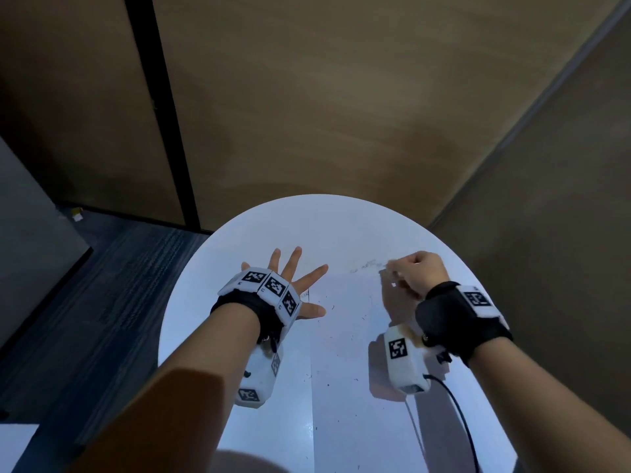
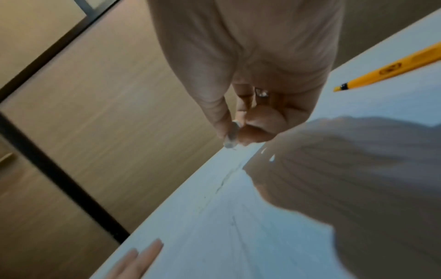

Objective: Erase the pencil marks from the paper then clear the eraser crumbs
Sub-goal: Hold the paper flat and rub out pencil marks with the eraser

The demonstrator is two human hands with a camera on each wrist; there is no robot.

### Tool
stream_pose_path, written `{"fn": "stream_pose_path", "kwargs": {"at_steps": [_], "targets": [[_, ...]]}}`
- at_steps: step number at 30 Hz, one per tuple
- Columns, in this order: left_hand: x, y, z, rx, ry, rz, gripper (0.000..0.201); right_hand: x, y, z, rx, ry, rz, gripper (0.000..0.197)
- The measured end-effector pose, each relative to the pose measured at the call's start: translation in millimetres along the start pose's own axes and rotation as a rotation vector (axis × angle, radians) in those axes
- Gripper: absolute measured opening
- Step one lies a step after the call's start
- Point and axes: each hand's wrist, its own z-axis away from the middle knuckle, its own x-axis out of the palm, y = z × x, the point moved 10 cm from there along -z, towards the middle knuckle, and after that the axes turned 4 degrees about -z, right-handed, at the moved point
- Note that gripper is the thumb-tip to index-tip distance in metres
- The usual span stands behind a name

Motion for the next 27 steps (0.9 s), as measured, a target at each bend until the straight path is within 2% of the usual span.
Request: {"fn": "stream_pose_path", "kwargs": {"at_steps": [1,3,8,10,12,14,16,18,20,25,27], "targets": [[0,0,1,0.0,0.001,0.0,0.077,-3,2,-1,0.021,0.002,-0.052,0.025],[0,0,1,0.001,0.002,-0.001,0.077,3,-5,1,-0.023,-0.035,-0.004,0.02],[-2,1,0,-0.014,-0.025,-0.031,0.075,67,-34,28,-0.306,-0.256,0.358,0.014],[-1,0,0,-0.02,-0.034,-0.041,0.075,76,-34,32,-0.359,-0.268,0.532,0.008],[0,0,0,-0.017,-0.035,-0.037,0.075,62,-31,26,-0.342,-0.196,0.583,0.01],[1,-1,1,-0.014,-0.037,-0.033,0.075,47,-29,20,-0.303,-0.133,0.584,0.021],[0,-1,1,-0.017,-0.04,-0.03,0.075,52,-36,25,-0.333,-0.158,0.572,0.02],[-2,1,1,-0.024,-0.042,-0.036,0.074,71,-40,38,-0.391,-0.253,0.544,0.009],[-2,2,1,-0.028,-0.047,-0.036,0.074,81,-38,46,-0.419,-0.308,0.574,0.007],[0,-1,1,-0.032,-0.047,-0.042,0.074,64,-37,31,-0.341,-0.156,0.636,0.013],[-1,1,0,-0.03,-0.042,-0.042,0.074,69,-41,32,-0.344,-0.166,0.595,0.008]]}}
